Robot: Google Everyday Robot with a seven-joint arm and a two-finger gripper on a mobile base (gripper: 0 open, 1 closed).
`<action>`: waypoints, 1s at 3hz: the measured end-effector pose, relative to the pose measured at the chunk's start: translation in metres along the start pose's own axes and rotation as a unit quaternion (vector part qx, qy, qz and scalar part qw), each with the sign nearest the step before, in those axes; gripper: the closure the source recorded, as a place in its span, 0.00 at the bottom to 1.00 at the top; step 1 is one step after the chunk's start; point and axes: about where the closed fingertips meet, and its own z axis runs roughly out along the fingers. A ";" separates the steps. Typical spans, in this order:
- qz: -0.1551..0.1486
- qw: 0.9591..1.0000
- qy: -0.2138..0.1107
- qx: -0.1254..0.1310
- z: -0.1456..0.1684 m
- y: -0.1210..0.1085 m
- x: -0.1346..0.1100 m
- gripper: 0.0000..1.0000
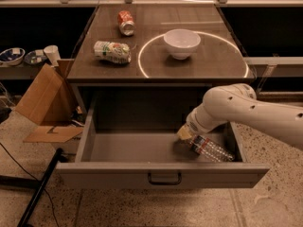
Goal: Pick water bottle from top drawer and place on counter
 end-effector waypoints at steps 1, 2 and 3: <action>-0.018 1.000 -0.005 0.004 -0.011 0.001 -0.004 0.88; -0.037 0.999 -0.020 0.021 -0.036 0.005 -0.010 1.00; -0.053 0.996 -0.045 0.057 -0.081 0.014 -0.012 1.00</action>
Offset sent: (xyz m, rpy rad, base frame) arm -0.0175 -0.0026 0.0759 -0.0507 -0.1533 0.0713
